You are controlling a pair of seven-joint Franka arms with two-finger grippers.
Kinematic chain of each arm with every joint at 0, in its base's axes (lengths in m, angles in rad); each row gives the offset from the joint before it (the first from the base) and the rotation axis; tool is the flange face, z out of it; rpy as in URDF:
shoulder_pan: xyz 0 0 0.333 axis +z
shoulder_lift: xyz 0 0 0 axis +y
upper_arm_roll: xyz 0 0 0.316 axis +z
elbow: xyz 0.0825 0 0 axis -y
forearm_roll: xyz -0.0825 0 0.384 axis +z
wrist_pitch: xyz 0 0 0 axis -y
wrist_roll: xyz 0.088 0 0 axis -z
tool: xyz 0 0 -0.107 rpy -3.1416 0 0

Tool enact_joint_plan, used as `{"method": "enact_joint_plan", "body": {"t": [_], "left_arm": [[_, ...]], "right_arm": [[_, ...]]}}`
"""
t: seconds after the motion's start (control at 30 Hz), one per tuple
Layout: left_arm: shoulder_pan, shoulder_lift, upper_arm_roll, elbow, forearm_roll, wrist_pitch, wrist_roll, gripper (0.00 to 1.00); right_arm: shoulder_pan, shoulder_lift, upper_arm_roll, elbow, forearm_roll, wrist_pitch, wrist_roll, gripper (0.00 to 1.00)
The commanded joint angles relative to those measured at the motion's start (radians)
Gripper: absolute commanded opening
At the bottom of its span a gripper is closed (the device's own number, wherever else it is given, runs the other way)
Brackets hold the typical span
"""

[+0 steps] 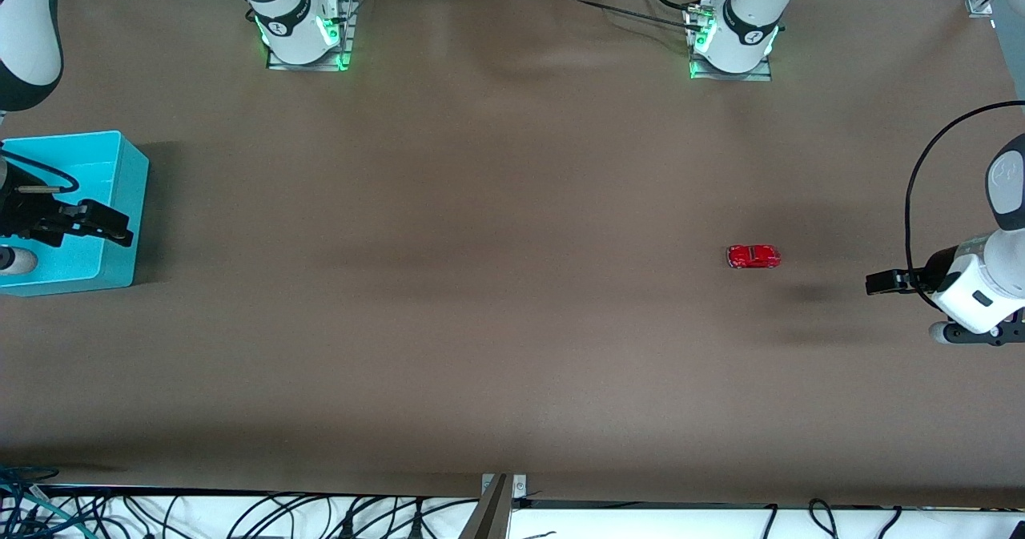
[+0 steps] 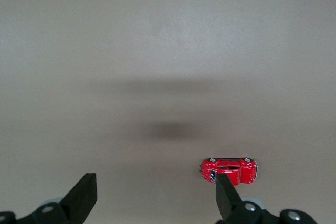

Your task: Wind red beetle toy and store in blue box

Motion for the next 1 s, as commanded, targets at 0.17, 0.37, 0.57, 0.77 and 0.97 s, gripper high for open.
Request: {"method": "enact_joint_plan", "body": {"t": [0.17,0.37,0.57,0.77,0.97], "left_arm": [[0.019,0.005,-0.004,-0.019,0.011,-0.012,-0.014,1.0],[0.026,0.006,-0.004,-0.033,0.011,-0.012,-0.124,1.0],[0.025,0.005,-0.004,-0.056,0.01,-0.012,-0.214,1.0],[0.017,0.005,-0.006,-0.057,0.006,-0.01,-0.226,1.0],[0.014,0.006,-0.006,-0.06,-0.064,-0.003,-0.459,1.0]], "right_arm": [[-0.003,-0.004,0.005,0.009,-0.011,-0.003,-0.005,1.0],[-0.004,-0.004,0.003,0.009,-0.011,-0.003,-0.005,1.0],[-0.004,-0.004,0.003,0.009,-0.011,-0.002,-0.005,1.0],[-0.004,-0.004,0.003,0.009,-0.011,-0.002,-0.005,1.0],[-0.004,-0.004,0.003,0.01,-0.011,-0.002,-0.005,1.0]]}}
